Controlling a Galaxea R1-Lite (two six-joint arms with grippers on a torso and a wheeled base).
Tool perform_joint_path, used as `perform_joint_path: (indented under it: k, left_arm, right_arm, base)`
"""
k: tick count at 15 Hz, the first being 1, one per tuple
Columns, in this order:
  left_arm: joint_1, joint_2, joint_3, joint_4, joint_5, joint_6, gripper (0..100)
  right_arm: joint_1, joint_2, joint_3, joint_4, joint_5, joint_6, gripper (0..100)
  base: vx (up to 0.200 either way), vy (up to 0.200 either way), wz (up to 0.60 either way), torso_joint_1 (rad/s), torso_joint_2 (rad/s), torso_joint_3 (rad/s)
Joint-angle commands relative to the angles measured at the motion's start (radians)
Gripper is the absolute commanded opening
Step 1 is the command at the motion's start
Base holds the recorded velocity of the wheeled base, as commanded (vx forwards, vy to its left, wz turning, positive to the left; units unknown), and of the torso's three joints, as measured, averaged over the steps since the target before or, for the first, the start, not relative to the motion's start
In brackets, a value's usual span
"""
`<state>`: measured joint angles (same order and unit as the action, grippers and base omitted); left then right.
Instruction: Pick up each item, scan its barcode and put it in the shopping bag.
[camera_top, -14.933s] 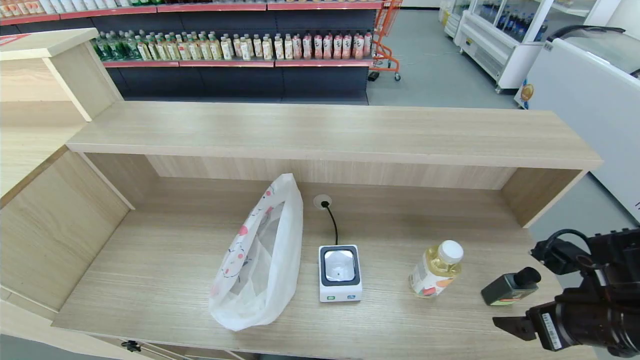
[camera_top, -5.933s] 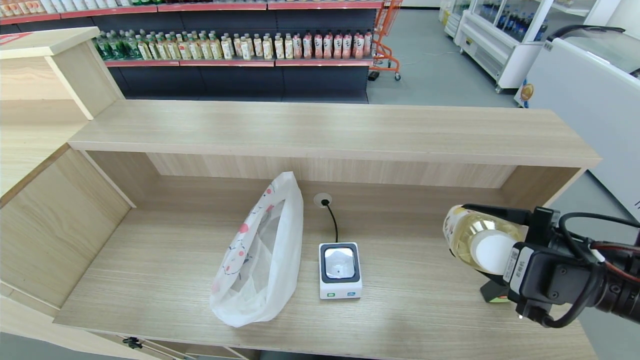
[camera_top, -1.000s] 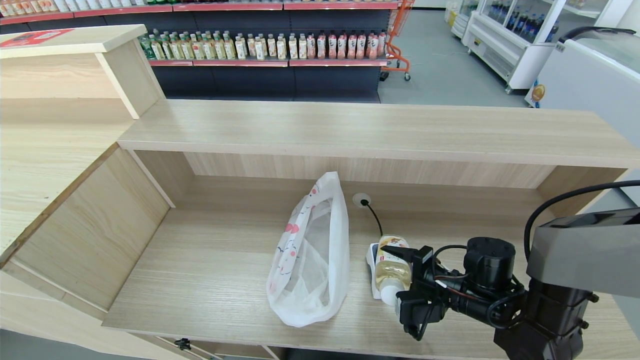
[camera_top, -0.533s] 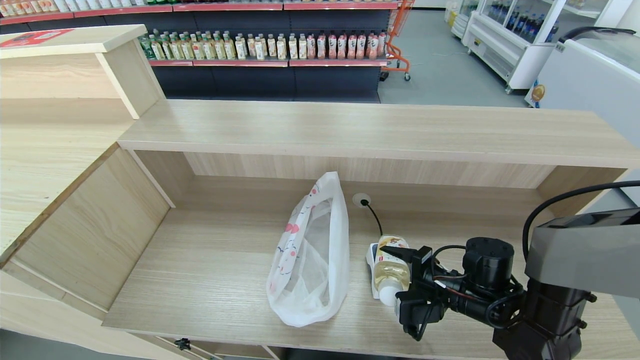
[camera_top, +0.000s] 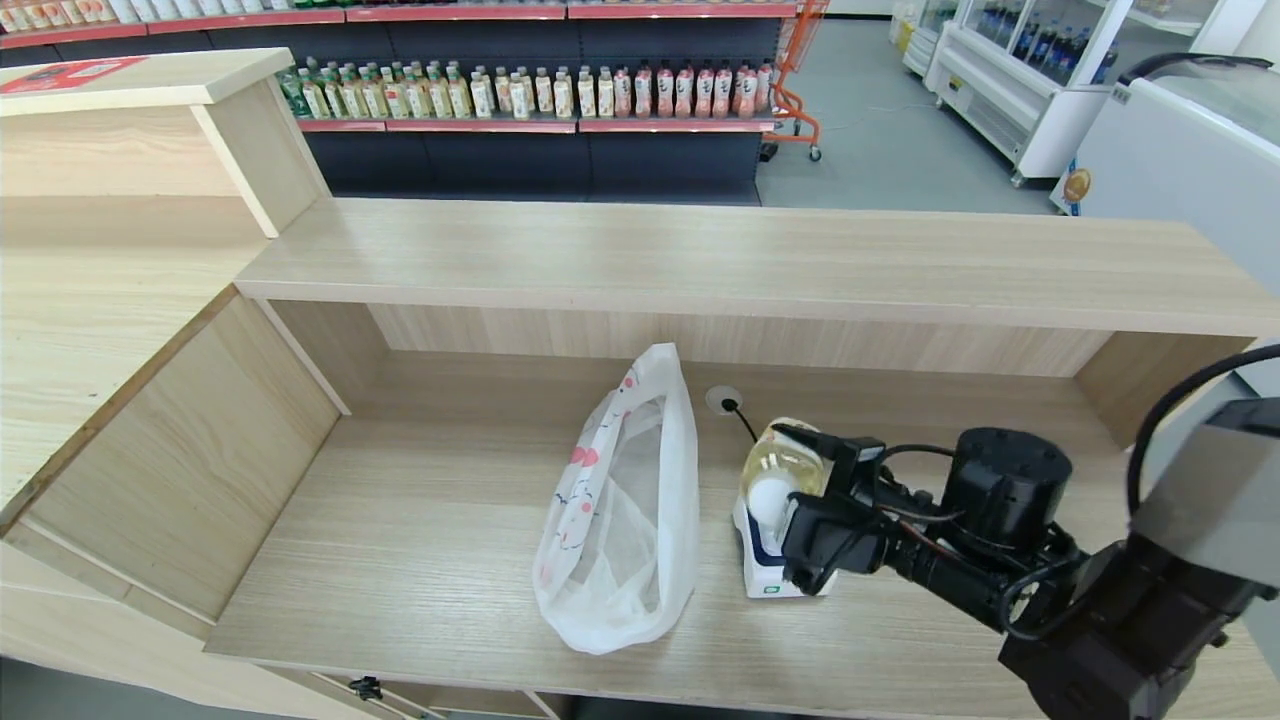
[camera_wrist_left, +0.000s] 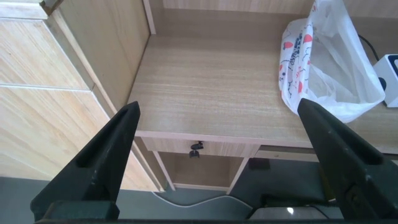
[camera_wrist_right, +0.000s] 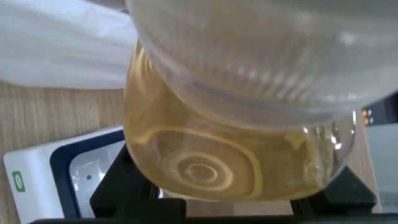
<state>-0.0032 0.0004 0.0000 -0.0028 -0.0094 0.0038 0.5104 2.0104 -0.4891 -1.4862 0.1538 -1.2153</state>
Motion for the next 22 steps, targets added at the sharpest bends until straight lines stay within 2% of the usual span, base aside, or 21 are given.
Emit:
perform_joint_path:
  k: [1,3,4,5,6,7,8,10,16,19,20,22]
  left_arm:
    - [0.000,0.000,0.000,0.000,0.000,-0.001,100]
    - [0.000,0.000,0.000,0.000,0.000,0.001,100]
    - [0.000,0.000,0.000,0.000,0.000,0.001,100]
    - [0.000,0.000,0.000,0.000,0.000,0.001,100]
    - [0.000,0.000,0.000,0.000,0.000,0.001,100]
    - [0.000,0.000,0.000,0.000,0.000,0.002,100]
    - [0.000,0.000,0.000,0.000,0.000,0.002,100]
    - [0.000,0.000,0.000,0.000,0.000,-0.002,100]
    - [0.000,0.000,0.000,0.000,0.000,-0.001,100]
    - [0.000,0.000,0.000,0.000,0.000,-0.002,100]
    - [0.000,0.000,0.000,0.000,0.000,-0.004,100]
    - [0.000,0.000,0.000,0.000,0.000,-0.005,100]
  right_arm:
    - [0.060,-0.334,-0.081,0.277,-0.198,0.304,0]
    - [0.034,-0.478,-0.151,0.572,-0.255,0.596,0]
    - [0.030,-0.507,-0.154,0.635,-0.254,0.663,0]
    - [0.016,-0.608,-0.147,0.817,-0.254,0.879,0]
    - [0.010,-0.638,-0.141,0.856,-0.255,0.935,0]
    - [-0.004,-0.717,-0.105,0.932,-0.252,1.076,0]
    - [-0.012,-0.763,-0.066,0.951,-0.246,1.157,0]
    - [-0.020,-0.797,-0.020,0.952,-0.220,1.218,0]
    - [-0.018,-0.737,-0.003,0.942,0.023,1.258,0]
    - [-0.018,-0.613,0.001,0.831,0.026,1.257,0]
    - [-0.030,-0.489,-0.005,0.713,0.026,1.252,0]
    - [-0.047,-0.377,-0.012,0.609,0.030,1.251,0]
  base:
    - [0.000,0.000,0.00,0.000,0.00,0.000]
    - [0.000,0.000,0.00,0.000,0.00,0.000]
    - [0.000,0.000,0.00,0.000,0.00,0.000]
    - [0.000,0.000,0.00,0.000,0.00,0.000]
    - [0.000,0.000,0.00,0.000,0.00,0.000]
    - [0.000,0.000,0.00,0.000,0.00,0.000]
    - [0.000,0.000,0.00,0.000,0.00,0.000]
    - [0.000,0.200,0.00,-0.005,0.00,0.005]
    - [0.000,0.200,0.00,0.002,0.00,0.005]
    - [0.000,0.133,0.00,0.003,0.00,0.000]
    - [0.000,0.000,0.00,0.000,0.00,0.000]
    - [0.000,0.000,0.00,0.000,0.00,0.000]
